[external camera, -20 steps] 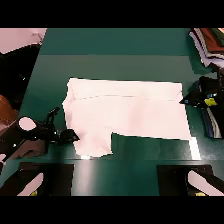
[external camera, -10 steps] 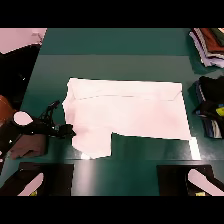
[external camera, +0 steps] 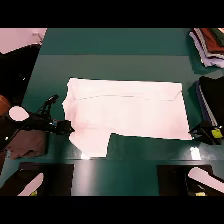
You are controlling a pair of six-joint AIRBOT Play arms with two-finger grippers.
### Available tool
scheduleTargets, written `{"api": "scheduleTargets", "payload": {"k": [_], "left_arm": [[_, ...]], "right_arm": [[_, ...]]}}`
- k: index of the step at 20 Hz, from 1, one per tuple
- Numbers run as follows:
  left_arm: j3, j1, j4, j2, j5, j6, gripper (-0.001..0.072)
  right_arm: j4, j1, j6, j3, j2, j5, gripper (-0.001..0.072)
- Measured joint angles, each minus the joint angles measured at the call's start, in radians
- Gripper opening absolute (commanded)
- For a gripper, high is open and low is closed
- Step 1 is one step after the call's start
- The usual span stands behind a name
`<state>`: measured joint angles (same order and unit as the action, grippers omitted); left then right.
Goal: Fold the shirts.
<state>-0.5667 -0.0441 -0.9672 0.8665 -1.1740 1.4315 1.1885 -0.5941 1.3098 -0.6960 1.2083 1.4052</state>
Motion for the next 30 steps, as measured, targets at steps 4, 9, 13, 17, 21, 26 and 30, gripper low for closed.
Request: {"api": "scheduleTargets", "payload": {"k": [4, 9, 13, 17, 21, 26, 30], "left_arm": [[-0.003, 0.000, -0.008, 0.000, 0.003, 0.000, 0.0025], [-0.005, 0.000, -0.094, -0.047, -0.090, 0.035, 0.0024], [-0.009, 0.000, -0.143, -0.208, -0.229, 0.109, 0.0024], [-0.076, 0.000, -0.153, -0.273, -0.287, 0.146, 0.0025], [-0.194, 0.000, -0.220, -0.161, -0.162, 0.133, 0.0027], [-0.373, 0.000, -0.264, 0.147, 0.045, 0.092, 0.0027], [-0.501, 0.000, -0.279, 0.364, 0.193, 0.085, 0.0030]], "right_arm": [[-0.017, 0.082, -0.005, 0.025, 0.036, -0.027, 0.0100], [0.011, 0.162, -0.032, 0.035, -0.026, -0.051, 0.0014], [0.069, 0.197, -0.034, 0.035, -0.196, 0.054, 0.0013], [0.108, 0.275, 0.000, -0.026, -0.313, 0.098, 0.0012], [0.119, 0.396, 0.039, -0.198, -0.232, 0.064, 0.0013], [0.113, 0.510, 0.074, -0.482, 0.046, 0.001, 0.0014], [0.075, 0.536, 0.092, -0.678, 0.258, -0.018, 0.0020]]}}
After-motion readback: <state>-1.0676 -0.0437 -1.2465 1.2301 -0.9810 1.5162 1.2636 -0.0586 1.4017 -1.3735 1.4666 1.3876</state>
